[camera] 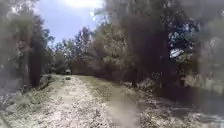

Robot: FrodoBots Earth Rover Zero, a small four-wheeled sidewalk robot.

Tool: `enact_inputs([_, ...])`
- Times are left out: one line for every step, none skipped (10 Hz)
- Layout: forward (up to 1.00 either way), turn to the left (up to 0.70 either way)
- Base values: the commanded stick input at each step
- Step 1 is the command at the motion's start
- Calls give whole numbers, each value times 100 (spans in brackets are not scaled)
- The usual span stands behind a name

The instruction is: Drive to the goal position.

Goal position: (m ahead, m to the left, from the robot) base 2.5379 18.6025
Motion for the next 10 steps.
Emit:
enact_inputs([67, 0])
enact_inputs([67, 0])
enact_inputs([68, 21])
enact_inputs([68, 34])
enact_inputs([67, 0])
enact_inputs([68, 0])
enact_inputs([68, 0])
enact_inputs([68, 0])
enact_inputs([68, 0])
enact_inputs([68, 0])
